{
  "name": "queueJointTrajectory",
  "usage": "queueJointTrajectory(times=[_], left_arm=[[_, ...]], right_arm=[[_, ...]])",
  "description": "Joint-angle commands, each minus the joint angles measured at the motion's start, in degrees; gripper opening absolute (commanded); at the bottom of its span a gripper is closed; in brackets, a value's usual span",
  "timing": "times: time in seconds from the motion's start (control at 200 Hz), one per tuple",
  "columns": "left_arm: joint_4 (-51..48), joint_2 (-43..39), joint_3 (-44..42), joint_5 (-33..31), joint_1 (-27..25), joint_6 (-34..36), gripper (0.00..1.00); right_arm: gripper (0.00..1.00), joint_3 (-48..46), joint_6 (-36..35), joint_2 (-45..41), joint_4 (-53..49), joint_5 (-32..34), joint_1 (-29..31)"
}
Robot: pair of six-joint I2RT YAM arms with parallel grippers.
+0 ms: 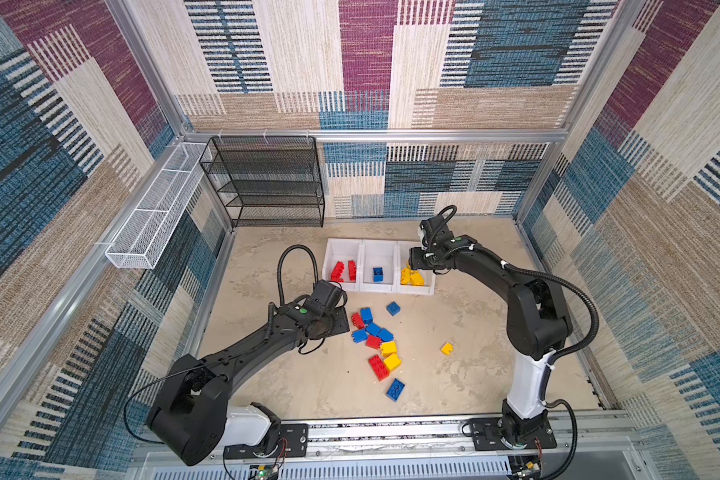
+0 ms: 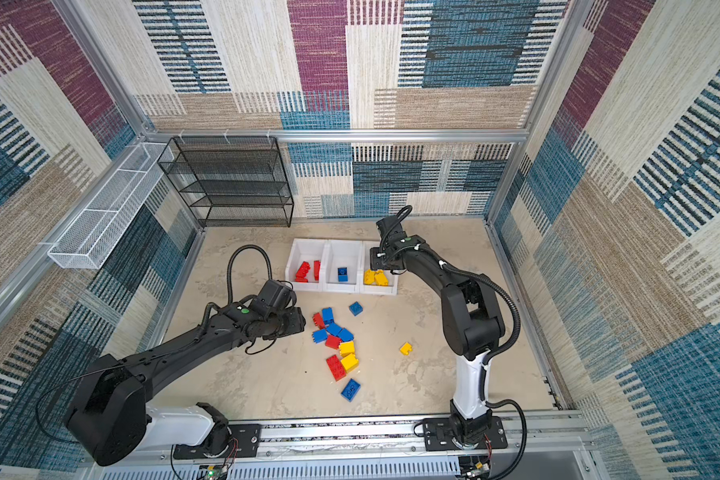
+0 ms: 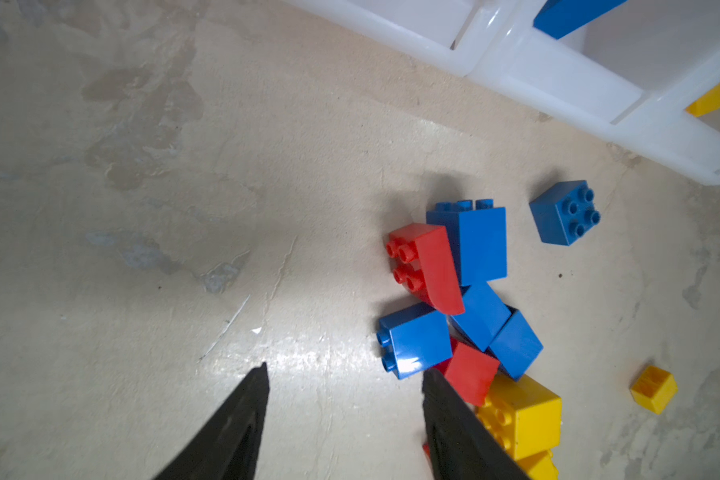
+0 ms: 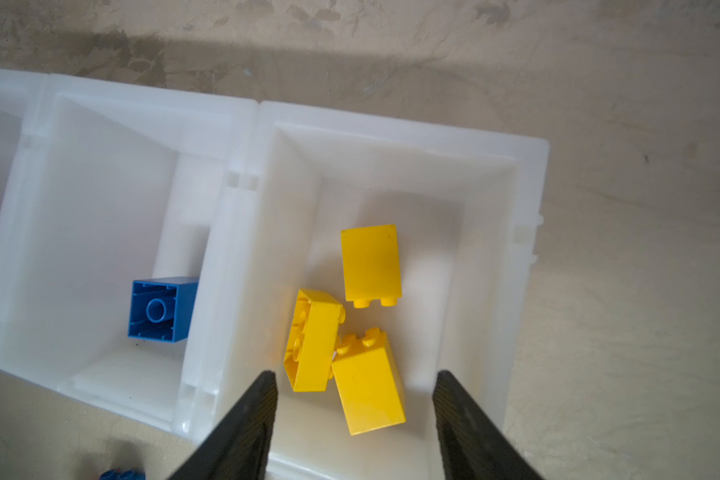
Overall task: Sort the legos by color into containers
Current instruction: 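Carry the yellow brick into the farthest bin and release it, then grasp a red brick from the pile with the left gripper while the right gripper withdraws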
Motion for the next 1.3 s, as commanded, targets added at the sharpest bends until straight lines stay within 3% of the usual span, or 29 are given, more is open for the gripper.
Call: queueJointTrajectory(times=[0.0,0.396,0.561,0.871,1.292], left_arm=[[0.5,1.0,1.3,-0.2,-0.3,1.1,0.64],[0.7,8.3,6.7,0.2,-3.5,1.7,0.65],[0.3,12.5,8.8,0.8,-3.6,-0.4,0.59],[0.1,19.1,12.3,2.3,-3.8,1.1,0.58],[-0.8,21.1,12.5,0.9,-4.3,2.8,0.43]], right_arm=[[0.63,-1.6,1.0,-2.3,1.5,-0.1,0.1],[0.63,-8.6,0.7,-8.9,2.7,-1.1,0.2],[0.63,-11.7,1.5,-11.5,3.7,-1.9,0.2],[0.63,-17.6,2.5,-16.0,4.2,-1.4,0.1],[0.63,-19.8,3.3,-18.8,4.5,-0.6,0.1]])
